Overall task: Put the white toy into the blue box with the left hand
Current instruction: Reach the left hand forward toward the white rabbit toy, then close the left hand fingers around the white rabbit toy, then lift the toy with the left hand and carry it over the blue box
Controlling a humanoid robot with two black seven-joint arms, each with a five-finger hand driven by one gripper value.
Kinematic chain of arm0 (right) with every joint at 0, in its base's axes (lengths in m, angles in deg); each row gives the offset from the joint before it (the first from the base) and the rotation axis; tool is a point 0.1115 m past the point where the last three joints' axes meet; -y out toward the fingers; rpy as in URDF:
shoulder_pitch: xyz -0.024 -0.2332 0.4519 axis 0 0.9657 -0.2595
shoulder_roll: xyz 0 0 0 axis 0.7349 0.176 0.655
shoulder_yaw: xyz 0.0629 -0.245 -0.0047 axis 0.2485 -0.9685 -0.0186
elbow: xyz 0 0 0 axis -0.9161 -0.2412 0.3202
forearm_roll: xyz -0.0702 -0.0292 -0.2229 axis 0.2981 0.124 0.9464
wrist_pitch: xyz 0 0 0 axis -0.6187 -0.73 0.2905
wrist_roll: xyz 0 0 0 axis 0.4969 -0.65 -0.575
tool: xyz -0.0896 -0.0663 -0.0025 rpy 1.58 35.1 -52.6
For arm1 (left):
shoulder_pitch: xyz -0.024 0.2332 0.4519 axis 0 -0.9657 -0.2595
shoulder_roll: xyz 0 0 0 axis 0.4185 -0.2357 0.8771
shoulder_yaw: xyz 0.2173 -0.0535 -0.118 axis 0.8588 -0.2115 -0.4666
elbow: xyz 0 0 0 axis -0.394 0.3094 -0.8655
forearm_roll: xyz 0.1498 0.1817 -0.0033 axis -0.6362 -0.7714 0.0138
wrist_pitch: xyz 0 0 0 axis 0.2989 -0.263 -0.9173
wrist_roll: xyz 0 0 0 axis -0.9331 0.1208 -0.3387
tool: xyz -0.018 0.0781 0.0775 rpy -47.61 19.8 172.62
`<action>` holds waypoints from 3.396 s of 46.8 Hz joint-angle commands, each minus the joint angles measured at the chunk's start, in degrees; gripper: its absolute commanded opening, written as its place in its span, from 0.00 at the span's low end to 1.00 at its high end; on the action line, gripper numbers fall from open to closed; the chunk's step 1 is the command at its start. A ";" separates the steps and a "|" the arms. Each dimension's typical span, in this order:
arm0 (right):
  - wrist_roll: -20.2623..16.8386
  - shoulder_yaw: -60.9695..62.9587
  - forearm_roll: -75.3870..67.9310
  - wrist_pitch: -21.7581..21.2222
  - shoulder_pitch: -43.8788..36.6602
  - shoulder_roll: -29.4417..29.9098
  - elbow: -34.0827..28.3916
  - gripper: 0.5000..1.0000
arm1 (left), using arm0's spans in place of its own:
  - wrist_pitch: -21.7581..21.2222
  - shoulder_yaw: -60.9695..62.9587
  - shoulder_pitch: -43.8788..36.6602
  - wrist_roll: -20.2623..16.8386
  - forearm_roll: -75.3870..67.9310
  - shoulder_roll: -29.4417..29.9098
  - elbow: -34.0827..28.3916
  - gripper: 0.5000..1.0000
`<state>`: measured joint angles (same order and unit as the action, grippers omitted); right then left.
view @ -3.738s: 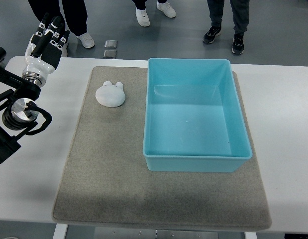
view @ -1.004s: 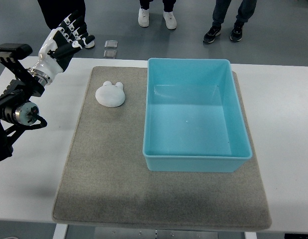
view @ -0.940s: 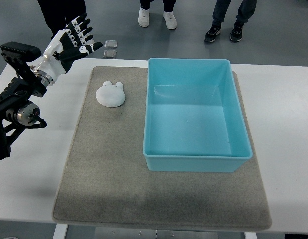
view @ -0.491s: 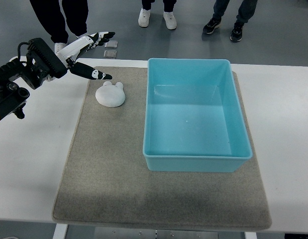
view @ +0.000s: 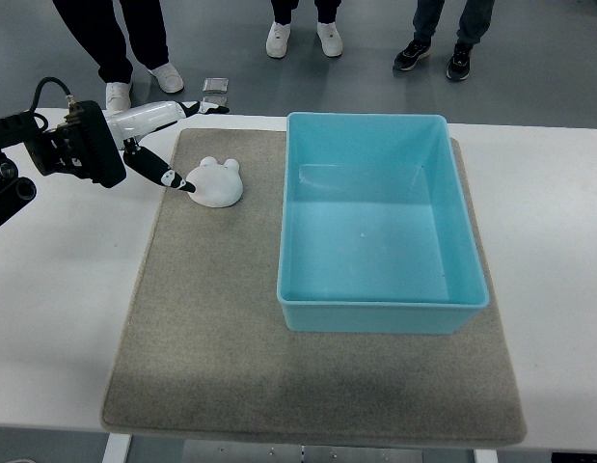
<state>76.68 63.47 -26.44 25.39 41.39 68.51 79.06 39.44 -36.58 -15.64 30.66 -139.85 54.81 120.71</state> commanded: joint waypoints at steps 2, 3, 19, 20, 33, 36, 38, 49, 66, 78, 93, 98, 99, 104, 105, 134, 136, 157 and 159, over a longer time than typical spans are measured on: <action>0.00 0.00 0.00 0.00 0.00 0.00 0.00 0.87 | -0.32 1.05 -0.67 -0.25 -0.67 0.29 -0.12 0.96; 0.00 0.00 0.00 0.00 0.00 0.00 0.00 0.87 | -0.41 1.22 -0.67 -0.25 -0.67 0.29 -0.21 0.96; 0.00 0.00 0.00 0.00 0.00 0.00 0.00 0.87 | -5.15 5.44 -0.58 -0.16 -1.81 0.12 -1.88 0.94; 0.00 0.00 0.00 0.00 0.00 0.00 0.00 0.87 | -5.68 5.88 -0.49 -0.16 -1.81 0.12 -2.14 0.94; 0.00 0.00 0.00 0.00 0.00 0.00 0.00 0.87 | -7.18 6.68 -0.40 0.01 -1.55 -1.55 -4.43 0.79; 0.00 0.00 0.00 0.00 0.00 0.00 0.00 0.87 | -7.26 6.68 -0.40 0.19 -1.37 -1.99 -4.52 0.77; 0.00 0.00 0.00 0.00 0.00 0.00 0.00 0.87 | -7.26 6.68 -0.40 0.19 -1.37 -2.34 -4.69 0.75; 0.00 0.00 0.00 0.00 0.00 0.00 0.00 0.87 | -7.44 6.59 -0.40 0.27 -1.20 -3.75 -5.39 0.72; 0.00 0.00 0.00 0.00 0.00 0.00 0.00 0.87 | -8.14 7.29 -0.23 0.27 -1.64 -5.77 -8.65 0.59; 0.00 0.00 0.00 0.00 0.00 0.00 0.00 0.87 | -8.14 7.38 -0.23 0.27 -1.64 -6.39 -8.65 0.22; 0.00 0.00 0.00 0.00 0.00 0.00 0.00 0.87 | -9.72 6.59 0.21 0.27 -0.76 -6.56 -8.12 0.00; 0.00 0.00 0.00 0.00 0.00 0.00 0.00 0.87 | -10.95 6.33 1.26 0.27 -0.32 -6.04 -7.94 0.00; 0.00 0.00 0.00 0.00 0.00 0.00 0.00 0.87 | -11.04 6.32 1.44 0.27 -0.32 -5.95 -7.94 0.00; 0.00 0.00 0.00 0.00 0.00 0.00 0.00 0.87 | -11.04 3.69 2.93 0.27 -0.32 -5.77 -7.94 0.00; 0.00 0.00 0.00 0.00 0.00 0.00 0.00 0.87 | -11.04 2.90 3.20 0.27 -0.41 -5.68 -7.94 0.00; 0.00 0.00 0.00 0.00 0.00 0.00 0.00 0.87 | -9.72 3.86 10.49 0.19 -1.55 -5.77 16.13 0.00; 0.00 0.00 0.00 0.00 0.00 0.00 0.00 0.87 | -9.72 5.70 10.58 0.10 -1.55 -6.38 16.84 0.00; 0.00 0.00 0.00 0.00 0.00 0.00 0.00 0.87 | -9.81 15.72 9.62 -0.16 -5.86 -11.57 16.75 0.00; 0.00 0.00 0.00 0.00 0.00 0.00 0.00 0.87 | -9.81 15.82 9.35 -0.16 -5.86 -11.66 16.58 0.07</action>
<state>76.68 63.47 -26.44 25.39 41.39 68.51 79.06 29.68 -21.21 -5.96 30.56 -145.62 43.33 137.58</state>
